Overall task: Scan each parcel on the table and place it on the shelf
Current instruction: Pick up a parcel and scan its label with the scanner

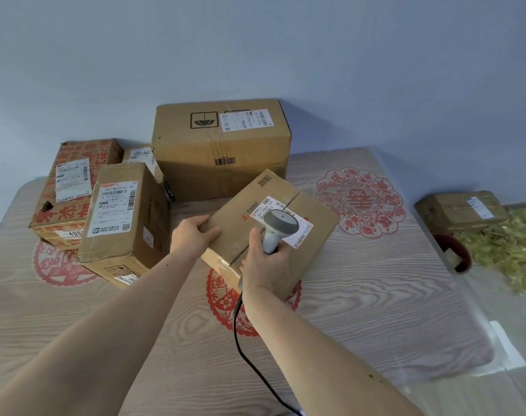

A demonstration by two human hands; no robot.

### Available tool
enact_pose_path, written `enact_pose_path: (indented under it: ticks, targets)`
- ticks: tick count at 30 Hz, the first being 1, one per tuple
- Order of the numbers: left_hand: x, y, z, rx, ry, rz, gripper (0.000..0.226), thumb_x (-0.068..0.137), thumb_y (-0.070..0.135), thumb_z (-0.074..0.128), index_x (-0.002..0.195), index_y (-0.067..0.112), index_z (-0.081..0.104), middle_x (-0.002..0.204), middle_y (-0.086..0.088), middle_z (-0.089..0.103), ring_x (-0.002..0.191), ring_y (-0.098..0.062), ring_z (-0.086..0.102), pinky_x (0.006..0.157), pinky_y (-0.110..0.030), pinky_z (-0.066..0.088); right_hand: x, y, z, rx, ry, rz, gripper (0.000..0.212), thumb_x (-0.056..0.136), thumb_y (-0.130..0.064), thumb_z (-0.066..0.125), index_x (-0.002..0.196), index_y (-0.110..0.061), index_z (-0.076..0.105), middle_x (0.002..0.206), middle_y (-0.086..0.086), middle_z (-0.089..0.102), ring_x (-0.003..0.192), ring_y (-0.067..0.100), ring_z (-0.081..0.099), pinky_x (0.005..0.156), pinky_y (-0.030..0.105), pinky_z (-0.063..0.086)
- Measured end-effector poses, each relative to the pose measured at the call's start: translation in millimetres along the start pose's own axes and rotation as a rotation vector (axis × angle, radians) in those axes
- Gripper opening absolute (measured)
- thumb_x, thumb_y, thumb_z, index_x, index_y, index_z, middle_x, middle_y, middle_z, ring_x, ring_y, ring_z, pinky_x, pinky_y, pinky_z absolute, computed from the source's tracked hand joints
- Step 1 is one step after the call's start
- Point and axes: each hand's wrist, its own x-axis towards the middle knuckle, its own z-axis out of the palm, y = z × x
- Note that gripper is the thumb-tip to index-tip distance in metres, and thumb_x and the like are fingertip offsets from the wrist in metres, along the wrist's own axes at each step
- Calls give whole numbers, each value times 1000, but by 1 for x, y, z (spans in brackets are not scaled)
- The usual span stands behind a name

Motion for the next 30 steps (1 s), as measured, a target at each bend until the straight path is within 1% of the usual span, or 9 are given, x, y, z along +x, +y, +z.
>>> enact_pose_path:
  ticks: [4,7,9,16,22,24,27,28,30]
  targets:
    - [0,-1,1,-22,-2,-7,54,89,28,72,140,17,56,131,-3,63,117,-22,59,98,-37,49,1,0,1,-11,-2,14,38,84,-47,73,103,-16,63,90,-3,71,78,14,70,76,39,61]
    - [2,-3,-1,-10,-6,-6,54,88,32,73,138,20,58,129,-2,65,114,-22,61,100,-45,51,0,-1,4,-27,-2,1,35,84,-46,73,99,-15,64,89,-2,71,78,15,69,76,41,61]
    - [2,-3,-2,-8,-9,-9,54,87,33,74,138,21,59,127,-2,66,113,-22,61,99,-46,52,0,-2,5,-26,-3,0,36,84,-45,73,102,-15,65,91,-2,72,79,15,69,78,41,61]
    - [1,-2,-3,-14,-9,-15,52,88,32,73,137,21,59,125,-1,67,109,-21,62,96,-44,53,1,-3,4,-9,-8,-8,34,82,-44,75,100,-16,67,92,-3,72,81,15,69,79,41,60]
    - [1,-1,-3,-31,-14,-40,54,88,31,73,138,22,58,126,-1,66,110,-21,62,95,-43,54,1,-4,1,-16,-7,-47,39,81,-48,75,107,-20,66,98,-5,72,85,14,70,78,39,61]
    - [1,1,-3,-26,-13,-40,53,88,31,73,138,21,58,126,-2,66,111,-21,62,96,-43,53,-1,-7,0,-6,-11,-57,43,79,-53,74,105,-20,66,95,-6,72,83,14,70,76,40,61]
    - [1,2,-2,-33,-12,-57,54,88,30,73,139,20,56,128,-2,65,113,-22,62,97,-43,52,-4,-11,-2,50,-12,-71,65,66,-73,65,106,-22,66,96,-8,73,83,15,72,72,41,62]
    - [1,2,-2,-38,-13,-69,55,88,31,72,140,20,56,130,-2,64,114,-23,61,98,-43,52,-2,-11,-3,45,-18,-78,68,64,-77,62,105,-23,66,95,-8,73,82,15,72,71,41,62]
    - [1,1,1,-48,1,-82,55,89,30,72,141,19,55,132,-4,62,116,-25,61,98,-42,50,2,-13,-10,-6,-39,-113,56,65,-80,57,95,-32,63,88,-10,72,76,15,72,69,40,62]
